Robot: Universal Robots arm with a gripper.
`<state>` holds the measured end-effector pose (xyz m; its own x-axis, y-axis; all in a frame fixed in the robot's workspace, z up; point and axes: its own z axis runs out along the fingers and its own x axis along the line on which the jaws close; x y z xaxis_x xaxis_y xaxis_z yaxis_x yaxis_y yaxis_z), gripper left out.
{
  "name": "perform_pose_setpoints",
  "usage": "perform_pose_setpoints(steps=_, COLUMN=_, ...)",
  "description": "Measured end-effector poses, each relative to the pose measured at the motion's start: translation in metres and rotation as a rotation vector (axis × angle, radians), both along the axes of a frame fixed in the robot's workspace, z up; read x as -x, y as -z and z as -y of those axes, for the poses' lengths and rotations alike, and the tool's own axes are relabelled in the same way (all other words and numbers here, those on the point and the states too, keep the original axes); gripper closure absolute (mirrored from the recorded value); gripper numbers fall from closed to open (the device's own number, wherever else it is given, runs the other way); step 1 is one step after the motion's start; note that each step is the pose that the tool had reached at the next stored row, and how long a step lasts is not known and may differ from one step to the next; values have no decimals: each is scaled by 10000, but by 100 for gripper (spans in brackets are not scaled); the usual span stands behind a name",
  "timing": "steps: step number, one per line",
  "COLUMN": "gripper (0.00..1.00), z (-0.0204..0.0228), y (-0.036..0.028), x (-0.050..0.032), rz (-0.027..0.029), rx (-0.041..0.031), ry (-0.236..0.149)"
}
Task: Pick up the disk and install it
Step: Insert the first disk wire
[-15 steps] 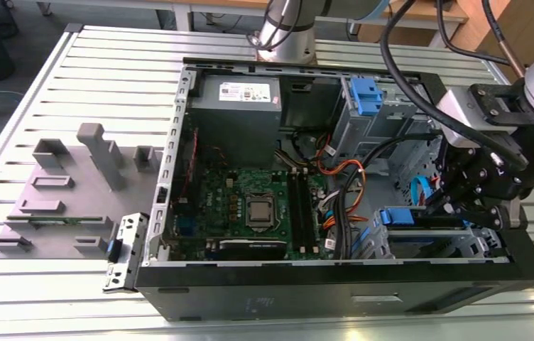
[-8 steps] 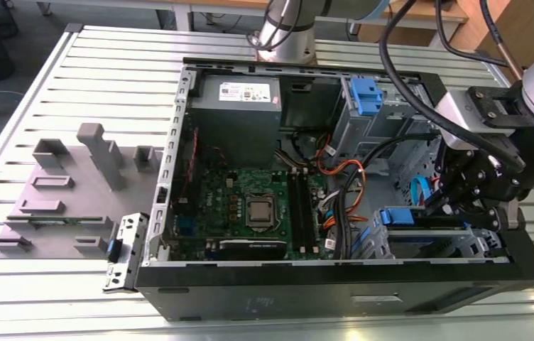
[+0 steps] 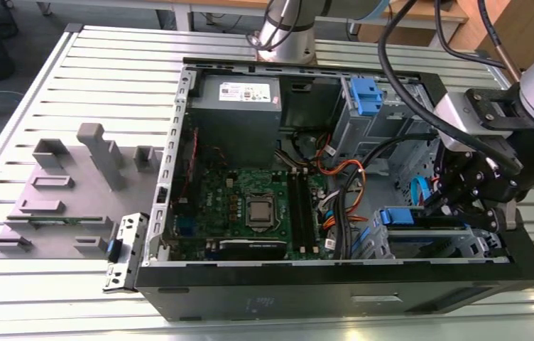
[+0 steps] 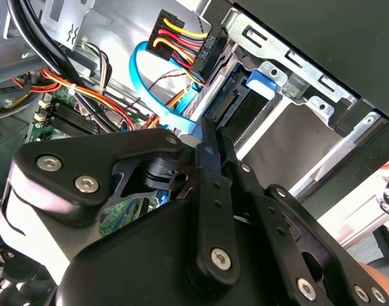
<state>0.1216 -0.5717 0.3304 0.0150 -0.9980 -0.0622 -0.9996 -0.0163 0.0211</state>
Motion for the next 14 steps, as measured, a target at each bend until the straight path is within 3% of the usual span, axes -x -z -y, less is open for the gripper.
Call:
perform_pose_setpoints(steps=6, gripper=83, z=0, y=3, x=-1, rz=1, rx=-6, ry=-1)
perform_pose_setpoints(steps=7, gripper=76, z=0, y=3, x=0, rz=0, rx=-5, ry=-1)
perform_pose_setpoints(steps=11, gripper=76, z=0, y=-2, x=0, rz=0, rx=0, ry=-1)
perform_pose_setpoints(steps=14, gripper=76, z=0, y=-56, x=0, rz=0, rx=0, ry=0)
